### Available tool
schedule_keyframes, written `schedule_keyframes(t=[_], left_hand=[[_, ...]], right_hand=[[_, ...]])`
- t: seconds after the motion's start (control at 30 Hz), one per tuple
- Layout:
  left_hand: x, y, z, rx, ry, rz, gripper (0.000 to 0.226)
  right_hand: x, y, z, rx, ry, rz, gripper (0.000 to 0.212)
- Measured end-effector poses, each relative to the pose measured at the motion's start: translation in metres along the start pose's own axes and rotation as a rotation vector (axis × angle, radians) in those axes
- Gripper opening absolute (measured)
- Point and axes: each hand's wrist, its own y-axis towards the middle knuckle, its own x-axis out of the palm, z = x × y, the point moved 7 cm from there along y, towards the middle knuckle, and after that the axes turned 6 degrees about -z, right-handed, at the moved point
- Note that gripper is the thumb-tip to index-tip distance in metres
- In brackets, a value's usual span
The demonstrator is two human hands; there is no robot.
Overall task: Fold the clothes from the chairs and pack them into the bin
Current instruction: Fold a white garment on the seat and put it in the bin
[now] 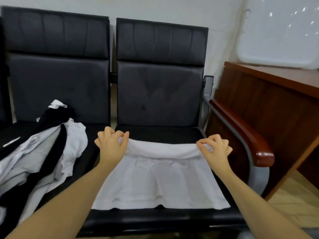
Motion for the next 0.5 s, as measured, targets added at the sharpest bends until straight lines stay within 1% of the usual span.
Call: schedule_keyframes(t=[0.2, 0.3, 0.37, 0.43, 0.5], left_hand=[[-0.011, -0.078, -0.029, -0.045, 0.025, -0.046, 0.031], [-0.012, -0.105, -0.04, -0.058, 0.032, -0.09, 0.028], [-0.01, -0.12, -0.044, -0.013, 0.041, -0.122, 0.031], [-0.01, -0.133, -0.047, 0.052, 0.058, -0.12, 0.04], [-0.013, -0.144, -0.049, 0.114, 0.084, -0.099, 0.049]], right_hand=[[0.004, -0.077, 0.018, 0.131, 0.099, -0.142, 0.008], [0.009, -0.104, 0.023, 0.178, 0.114, -0.17, 0.01], [0.013, -0.118, 0.026, 0.214, 0.123, -0.17, 0.012], [0.013, -0.128, 0.026, 0.212, 0.109, -0.142, 0.013], [0.011, -0.128, 0.023, 0.181, 0.009, -0.128, 0.011]])
